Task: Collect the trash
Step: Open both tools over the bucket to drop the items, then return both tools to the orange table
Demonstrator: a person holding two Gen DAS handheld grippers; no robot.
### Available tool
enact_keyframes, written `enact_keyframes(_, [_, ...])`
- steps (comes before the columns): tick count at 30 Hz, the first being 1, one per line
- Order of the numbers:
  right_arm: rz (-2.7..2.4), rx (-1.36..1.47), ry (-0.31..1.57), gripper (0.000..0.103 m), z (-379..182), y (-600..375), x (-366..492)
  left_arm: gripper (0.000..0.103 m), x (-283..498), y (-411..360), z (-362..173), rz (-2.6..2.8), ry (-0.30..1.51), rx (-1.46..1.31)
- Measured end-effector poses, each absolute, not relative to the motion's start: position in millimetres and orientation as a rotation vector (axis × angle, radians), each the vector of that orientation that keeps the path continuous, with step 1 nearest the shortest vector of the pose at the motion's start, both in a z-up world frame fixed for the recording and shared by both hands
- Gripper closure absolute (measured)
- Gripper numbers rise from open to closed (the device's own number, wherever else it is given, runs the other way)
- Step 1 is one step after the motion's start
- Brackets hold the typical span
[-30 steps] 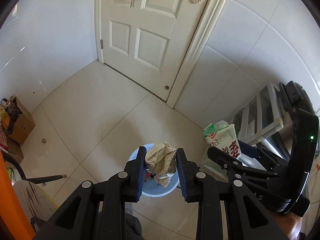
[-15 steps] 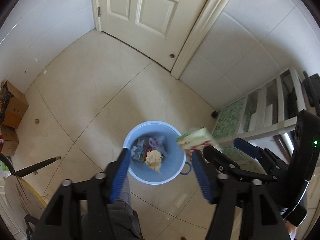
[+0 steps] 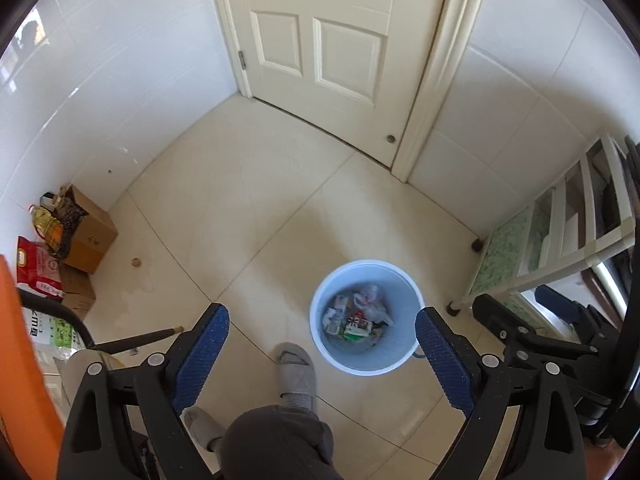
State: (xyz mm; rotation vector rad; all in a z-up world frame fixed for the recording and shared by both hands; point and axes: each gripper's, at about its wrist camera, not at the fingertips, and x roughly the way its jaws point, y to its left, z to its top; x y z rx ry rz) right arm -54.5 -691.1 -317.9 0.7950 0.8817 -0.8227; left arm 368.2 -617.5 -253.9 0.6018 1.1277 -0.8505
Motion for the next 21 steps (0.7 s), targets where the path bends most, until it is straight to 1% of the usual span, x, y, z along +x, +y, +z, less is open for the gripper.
enact_keyframes(6, [-0.803,0.722,0.821,0.0,-266.7,-663.1,-45.9,0.011,352.7,-569.4,-206.5,-0.843,1.045,0.527])
enact_keyframes(14, [-0.746,0.601,0.724,0.0,-191.7,-610.4,-23.1,0.008,342.9,-456.0,-130.9,-0.82,0.904,0.359])
enact_keyframes(21, [-0.674,0.512,0.66,0.0,-144.7,-558.1,3.1,0.008,337.1,-351.7,-99.5,-0.74,0.803,0.248])
